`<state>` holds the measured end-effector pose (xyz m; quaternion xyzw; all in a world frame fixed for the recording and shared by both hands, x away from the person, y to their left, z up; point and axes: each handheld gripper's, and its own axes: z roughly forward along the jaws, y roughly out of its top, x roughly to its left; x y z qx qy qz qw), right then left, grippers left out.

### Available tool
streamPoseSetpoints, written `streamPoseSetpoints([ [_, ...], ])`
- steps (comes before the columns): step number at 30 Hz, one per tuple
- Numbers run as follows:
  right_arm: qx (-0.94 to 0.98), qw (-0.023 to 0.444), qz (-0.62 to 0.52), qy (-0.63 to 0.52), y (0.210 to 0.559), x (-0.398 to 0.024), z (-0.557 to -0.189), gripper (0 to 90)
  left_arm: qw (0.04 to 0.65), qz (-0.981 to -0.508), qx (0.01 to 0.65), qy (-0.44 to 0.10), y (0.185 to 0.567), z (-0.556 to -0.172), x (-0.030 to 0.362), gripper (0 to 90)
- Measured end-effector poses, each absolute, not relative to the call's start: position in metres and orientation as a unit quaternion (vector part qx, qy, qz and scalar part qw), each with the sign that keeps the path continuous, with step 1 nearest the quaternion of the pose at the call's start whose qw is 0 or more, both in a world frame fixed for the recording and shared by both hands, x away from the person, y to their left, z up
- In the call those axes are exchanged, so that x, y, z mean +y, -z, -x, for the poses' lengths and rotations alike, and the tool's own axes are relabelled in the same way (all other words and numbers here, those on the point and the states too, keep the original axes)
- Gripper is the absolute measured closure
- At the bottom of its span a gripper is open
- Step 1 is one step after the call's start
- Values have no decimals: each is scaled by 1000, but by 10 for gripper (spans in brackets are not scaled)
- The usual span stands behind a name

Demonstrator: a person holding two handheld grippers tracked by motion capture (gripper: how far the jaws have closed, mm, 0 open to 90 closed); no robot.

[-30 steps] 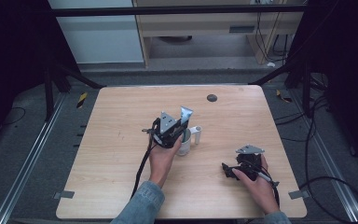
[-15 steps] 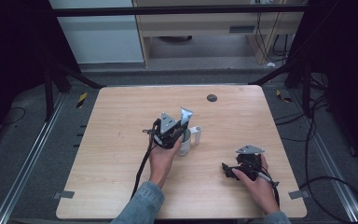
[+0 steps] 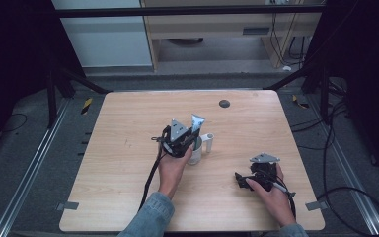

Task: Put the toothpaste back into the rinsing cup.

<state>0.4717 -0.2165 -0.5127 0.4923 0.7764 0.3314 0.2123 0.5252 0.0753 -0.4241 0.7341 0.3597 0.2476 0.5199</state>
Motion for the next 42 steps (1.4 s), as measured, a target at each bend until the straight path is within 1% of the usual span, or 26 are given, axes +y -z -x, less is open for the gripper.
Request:
streamPoseSetpoints([
  [31, 776, 212, -492, -331, 513, -216, -472, 6, 503, -745, 367, -240, 420, -532, 70, 754],
  [42, 776, 212, -492, -331, 513, -216, -472, 6, 499, -746, 369, -241, 421, -531, 70, 690],
])
